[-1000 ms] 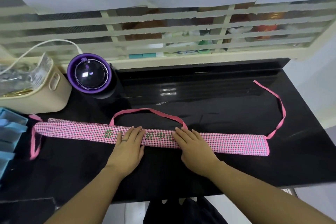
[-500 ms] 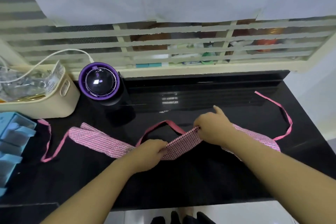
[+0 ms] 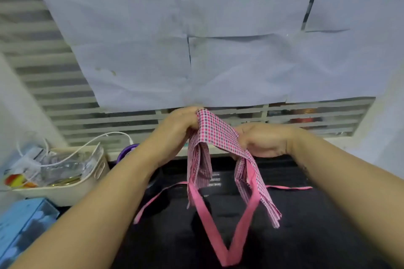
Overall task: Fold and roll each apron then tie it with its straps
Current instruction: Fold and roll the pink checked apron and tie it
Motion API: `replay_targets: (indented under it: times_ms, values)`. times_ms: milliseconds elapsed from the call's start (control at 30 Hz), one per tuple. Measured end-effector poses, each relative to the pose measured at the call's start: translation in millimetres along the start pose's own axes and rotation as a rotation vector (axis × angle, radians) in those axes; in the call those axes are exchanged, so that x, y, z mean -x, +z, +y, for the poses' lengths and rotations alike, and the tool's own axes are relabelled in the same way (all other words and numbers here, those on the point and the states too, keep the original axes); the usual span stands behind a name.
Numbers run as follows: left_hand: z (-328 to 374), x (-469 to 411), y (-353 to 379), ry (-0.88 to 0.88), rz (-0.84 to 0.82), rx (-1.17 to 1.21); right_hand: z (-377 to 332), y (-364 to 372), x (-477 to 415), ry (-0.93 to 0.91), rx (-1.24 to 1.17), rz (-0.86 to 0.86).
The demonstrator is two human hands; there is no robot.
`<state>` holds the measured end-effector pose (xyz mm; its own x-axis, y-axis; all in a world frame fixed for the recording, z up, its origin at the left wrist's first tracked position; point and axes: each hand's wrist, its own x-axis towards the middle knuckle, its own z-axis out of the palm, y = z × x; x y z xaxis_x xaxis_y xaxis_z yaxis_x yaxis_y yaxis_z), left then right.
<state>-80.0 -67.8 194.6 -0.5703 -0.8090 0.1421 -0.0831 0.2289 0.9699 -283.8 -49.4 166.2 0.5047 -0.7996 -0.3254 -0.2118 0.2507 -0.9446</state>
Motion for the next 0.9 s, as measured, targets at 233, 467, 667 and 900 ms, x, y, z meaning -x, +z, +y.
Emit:
replay_targets:
  times_ms: [233, 467, 667, 900]
  values:
    - [65.9, -21.6, 0.8, 0.196, 0.217, 0.37, -55.9, 11.5, -20.8, -0.261, 0.152, 0.318]
    - [100.6, -31.9, -28.9, 0.346, 0.347, 0.146, -126.0, 21.2, 7.4, -0.656, -0.048, 0.517]
    - [128.4, -27.8, -44.8, 0.364, 0.429, 0.16, -157.9, 55.8, 10.5, -0.751, 0.6, 0.632]
    - [140.6, -25.1, -50.6, 0.431, 0.414, 0.342, -179.9, 70.7, -12.5, -0.914, 0.77, 0.78]
